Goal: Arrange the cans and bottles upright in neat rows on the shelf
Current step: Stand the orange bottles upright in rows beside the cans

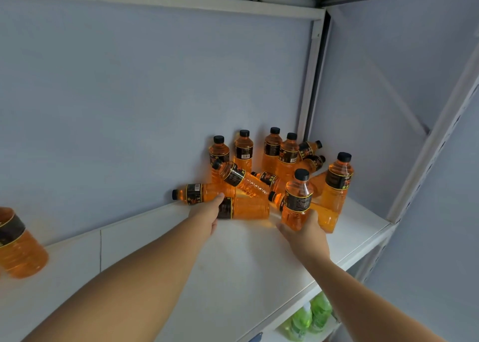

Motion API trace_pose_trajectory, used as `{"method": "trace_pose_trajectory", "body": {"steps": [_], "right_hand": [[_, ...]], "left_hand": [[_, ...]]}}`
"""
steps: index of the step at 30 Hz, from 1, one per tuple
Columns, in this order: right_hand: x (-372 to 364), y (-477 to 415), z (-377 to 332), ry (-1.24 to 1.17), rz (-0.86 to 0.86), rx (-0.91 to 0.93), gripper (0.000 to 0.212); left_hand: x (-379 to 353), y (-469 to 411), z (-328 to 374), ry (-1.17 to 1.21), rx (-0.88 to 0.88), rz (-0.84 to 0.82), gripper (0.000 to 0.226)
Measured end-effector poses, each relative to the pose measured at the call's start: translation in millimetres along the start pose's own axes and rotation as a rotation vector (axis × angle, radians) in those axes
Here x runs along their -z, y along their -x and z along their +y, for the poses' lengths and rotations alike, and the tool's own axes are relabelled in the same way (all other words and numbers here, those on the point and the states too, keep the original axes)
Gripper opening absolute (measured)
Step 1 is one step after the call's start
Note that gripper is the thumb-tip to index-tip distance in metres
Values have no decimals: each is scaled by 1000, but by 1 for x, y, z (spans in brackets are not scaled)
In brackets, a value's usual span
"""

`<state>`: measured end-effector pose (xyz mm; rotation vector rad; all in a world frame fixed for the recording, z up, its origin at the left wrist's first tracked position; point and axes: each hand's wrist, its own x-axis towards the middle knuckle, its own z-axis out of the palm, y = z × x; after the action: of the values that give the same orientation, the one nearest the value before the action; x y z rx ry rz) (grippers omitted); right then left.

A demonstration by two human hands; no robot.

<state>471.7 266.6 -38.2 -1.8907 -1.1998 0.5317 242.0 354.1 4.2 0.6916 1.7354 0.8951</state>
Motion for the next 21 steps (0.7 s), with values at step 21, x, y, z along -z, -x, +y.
{"method": "trace_pose_trajectory", "body": {"steps": [21], "right_hand": [[1,3,-3,-55,-50,15,67]], "left_hand": [[-13,14,-10,33,-408,-89,65]]}}
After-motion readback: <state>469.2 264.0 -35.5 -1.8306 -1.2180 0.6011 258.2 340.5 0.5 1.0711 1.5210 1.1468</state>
